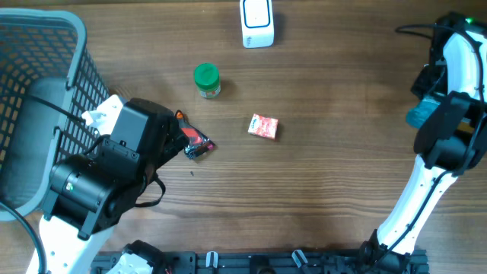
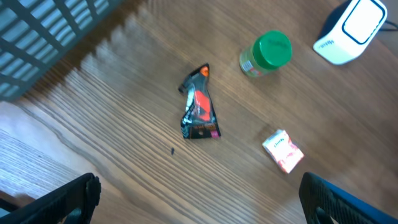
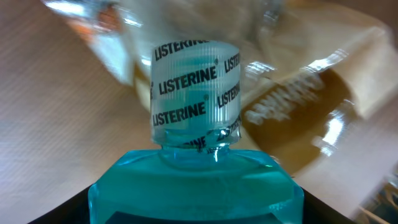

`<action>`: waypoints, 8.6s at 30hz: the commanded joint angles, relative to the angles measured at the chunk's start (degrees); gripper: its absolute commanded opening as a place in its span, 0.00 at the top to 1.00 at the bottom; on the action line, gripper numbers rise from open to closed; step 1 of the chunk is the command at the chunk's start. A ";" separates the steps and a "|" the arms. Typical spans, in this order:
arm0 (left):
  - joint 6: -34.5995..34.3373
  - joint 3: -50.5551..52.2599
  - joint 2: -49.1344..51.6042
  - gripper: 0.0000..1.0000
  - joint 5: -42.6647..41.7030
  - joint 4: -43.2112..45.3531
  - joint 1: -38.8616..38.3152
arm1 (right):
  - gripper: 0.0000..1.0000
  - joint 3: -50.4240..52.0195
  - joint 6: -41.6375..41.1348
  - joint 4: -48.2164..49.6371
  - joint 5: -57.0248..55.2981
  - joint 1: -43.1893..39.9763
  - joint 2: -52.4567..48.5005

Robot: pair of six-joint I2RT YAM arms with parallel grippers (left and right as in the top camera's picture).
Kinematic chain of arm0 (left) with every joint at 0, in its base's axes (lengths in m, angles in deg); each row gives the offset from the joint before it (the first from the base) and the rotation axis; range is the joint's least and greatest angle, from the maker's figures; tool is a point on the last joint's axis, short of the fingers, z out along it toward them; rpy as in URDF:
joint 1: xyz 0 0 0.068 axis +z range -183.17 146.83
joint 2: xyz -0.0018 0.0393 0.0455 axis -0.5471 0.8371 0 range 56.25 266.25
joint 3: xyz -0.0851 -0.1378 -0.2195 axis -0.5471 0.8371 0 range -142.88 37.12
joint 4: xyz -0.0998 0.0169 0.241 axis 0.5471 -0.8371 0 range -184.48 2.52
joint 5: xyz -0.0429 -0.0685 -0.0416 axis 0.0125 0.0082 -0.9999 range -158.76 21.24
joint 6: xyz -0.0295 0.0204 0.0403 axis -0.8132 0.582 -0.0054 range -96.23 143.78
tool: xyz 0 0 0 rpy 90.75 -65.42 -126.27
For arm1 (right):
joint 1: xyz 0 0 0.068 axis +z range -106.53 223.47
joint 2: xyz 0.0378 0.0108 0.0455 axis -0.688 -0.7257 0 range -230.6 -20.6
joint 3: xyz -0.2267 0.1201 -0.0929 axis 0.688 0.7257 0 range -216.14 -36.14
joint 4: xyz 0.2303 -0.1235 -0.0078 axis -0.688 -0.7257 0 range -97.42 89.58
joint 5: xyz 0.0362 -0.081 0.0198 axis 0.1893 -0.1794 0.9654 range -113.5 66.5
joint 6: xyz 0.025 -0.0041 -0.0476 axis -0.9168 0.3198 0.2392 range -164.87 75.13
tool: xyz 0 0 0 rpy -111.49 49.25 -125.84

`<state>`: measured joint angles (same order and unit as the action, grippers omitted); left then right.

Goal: Scan the item barcode

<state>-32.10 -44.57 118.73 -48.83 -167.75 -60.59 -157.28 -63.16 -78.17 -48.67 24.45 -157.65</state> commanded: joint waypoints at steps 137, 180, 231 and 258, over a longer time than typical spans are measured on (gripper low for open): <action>-1.79 0.04 10.84 0.00 23.37 0.74 -0.11 | 0.74 -18.80 7.58 30.34 7.80 29.90 -0.72; 16.96 -9.70 -2.45 0.00 27.26 10.82 6.54 | 0.00 7.37 10.23 18.80 32.50 21.88 31.45; 20.74 -22.03 -15.93 0.00 24.50 -10.91 6.82 | 0.38 7.37 11.21 51.76 28.63 57.09 -3.26; 20.72 -22.03 -15.93 0.00 24.50 -12.63 6.82 | 0.42 -0.48 10.10 25.14 39.65 52.85 10.80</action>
<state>-12.28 -66.86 102.31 -24.03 -179.75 -54.05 -154.94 -51.48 -51.44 -16.99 79.22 -154.11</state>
